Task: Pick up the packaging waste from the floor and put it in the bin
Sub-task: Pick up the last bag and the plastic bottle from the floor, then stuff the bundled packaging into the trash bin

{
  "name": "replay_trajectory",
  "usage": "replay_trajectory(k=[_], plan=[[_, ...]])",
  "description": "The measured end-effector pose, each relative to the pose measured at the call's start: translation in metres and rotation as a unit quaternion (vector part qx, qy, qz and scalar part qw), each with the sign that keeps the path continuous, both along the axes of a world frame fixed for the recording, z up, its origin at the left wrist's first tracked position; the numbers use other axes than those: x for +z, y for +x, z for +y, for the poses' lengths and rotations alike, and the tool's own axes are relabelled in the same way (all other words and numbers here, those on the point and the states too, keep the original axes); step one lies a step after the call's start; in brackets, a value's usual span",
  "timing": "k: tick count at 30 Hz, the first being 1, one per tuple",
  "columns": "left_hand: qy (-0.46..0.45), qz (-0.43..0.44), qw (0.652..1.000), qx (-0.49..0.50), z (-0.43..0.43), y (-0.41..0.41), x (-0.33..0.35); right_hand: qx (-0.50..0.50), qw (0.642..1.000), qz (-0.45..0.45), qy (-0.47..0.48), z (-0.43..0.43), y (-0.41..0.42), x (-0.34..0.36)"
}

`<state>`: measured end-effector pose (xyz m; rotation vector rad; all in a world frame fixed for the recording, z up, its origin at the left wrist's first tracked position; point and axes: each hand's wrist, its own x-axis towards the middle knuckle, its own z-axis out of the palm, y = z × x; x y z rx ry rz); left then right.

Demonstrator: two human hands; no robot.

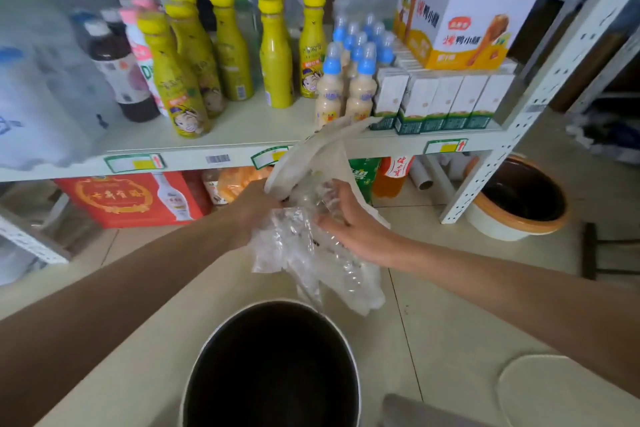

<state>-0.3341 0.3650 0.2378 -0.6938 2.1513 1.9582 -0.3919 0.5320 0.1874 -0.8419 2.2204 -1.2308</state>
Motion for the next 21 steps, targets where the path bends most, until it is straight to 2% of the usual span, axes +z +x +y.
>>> replay_trajectory(k=[6, 12, 17, 21], plan=[[-0.005, 0.048, 0.999, 0.008, 0.001, 0.073, 0.088, -0.007, 0.997, 0.056, -0.045, -0.002, 0.067, 0.089], [-0.044, 0.078, 0.996, 0.002, 0.0, 0.144, 0.155, -0.039, 0.99, 0.046, -0.124, 0.005, 0.139, 0.154], [0.024, 0.041, 0.999, -0.014, -0.003, 0.206, 0.155, -0.024, 0.988, 0.02, -0.153, 0.005, 0.186, 0.163], [0.006, -0.009, 1.0, 0.023, -0.007, 0.231, 0.117, -0.016, 0.99, -0.027, -0.14, 0.003, 0.212, 0.129]])
